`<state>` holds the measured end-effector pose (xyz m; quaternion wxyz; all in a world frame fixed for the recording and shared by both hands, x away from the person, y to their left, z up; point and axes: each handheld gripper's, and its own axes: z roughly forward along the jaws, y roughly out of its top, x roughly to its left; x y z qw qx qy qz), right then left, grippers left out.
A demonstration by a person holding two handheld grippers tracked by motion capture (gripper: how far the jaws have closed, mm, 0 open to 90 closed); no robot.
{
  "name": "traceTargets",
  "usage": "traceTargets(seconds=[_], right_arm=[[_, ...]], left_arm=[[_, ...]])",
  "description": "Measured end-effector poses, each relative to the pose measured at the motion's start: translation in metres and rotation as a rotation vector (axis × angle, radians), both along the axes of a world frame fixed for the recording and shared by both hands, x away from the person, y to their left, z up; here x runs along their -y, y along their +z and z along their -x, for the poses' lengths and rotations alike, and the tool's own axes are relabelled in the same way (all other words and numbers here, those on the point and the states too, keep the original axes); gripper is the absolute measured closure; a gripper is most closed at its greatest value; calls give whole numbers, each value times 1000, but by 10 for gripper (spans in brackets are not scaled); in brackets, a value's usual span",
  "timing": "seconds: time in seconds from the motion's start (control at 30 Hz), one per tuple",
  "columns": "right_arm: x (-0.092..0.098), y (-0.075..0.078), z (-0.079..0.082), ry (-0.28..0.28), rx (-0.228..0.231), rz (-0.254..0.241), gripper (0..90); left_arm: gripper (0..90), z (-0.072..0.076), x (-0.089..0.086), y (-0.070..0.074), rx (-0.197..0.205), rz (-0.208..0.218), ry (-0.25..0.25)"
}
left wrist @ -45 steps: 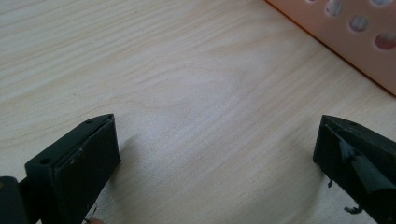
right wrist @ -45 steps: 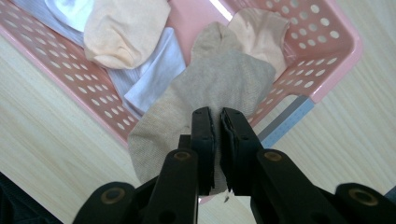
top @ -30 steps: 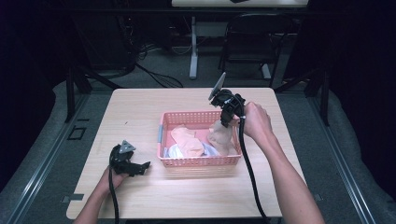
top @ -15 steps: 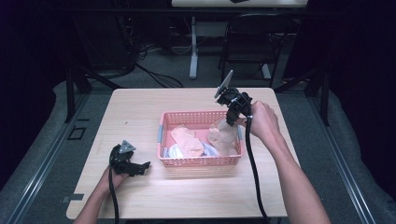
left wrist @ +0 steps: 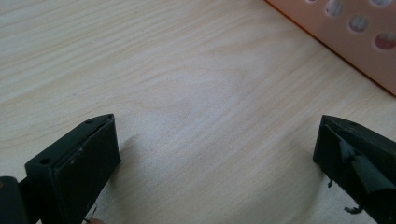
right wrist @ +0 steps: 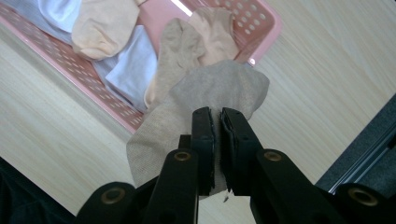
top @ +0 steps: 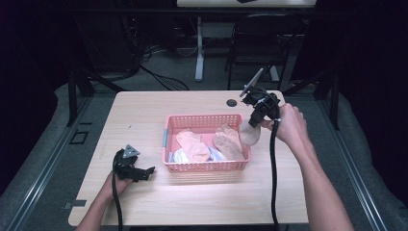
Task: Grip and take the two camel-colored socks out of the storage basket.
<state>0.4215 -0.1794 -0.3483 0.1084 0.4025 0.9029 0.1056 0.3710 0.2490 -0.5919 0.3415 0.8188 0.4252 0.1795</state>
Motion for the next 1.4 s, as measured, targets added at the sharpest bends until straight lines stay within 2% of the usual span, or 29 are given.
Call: traceTargets(seconds=[0.3, 0.53, 0.6, 0.73, 0.93, 1.13, 1.37, 1.4], right_arm=[[39, 2, 8, -71, 10, -18, 837], [66, -4, 12, -114, 0, -23, 838], [72, -7, 13, -130, 2, -40, 839], [86, -16, 13, -145, -10, -36, 840], [98, -31, 14, -170, -16, -70, 841], [108, -49, 13, -195, -40, -97, 842], [117, -70, 12, -214, -54, -105, 841], [118, -72, 11, -213, -68, -102, 841]], left_arm=[[0, 0, 0, 0, 0, 0, 0], [0, 0, 0, 0, -1, 1, -2], [0, 0, 0, 0, -2, 0, -2], [0, 0, 0, 0, -1, 0, -2], [0, 0, 0, 0, -1, 0, -2], [0, 0, 0, 0, -1, 1, -2], [0, 0, 0, 0, -1, 0, -1], [0, 0, 0, 0, -1, 1, -1]])
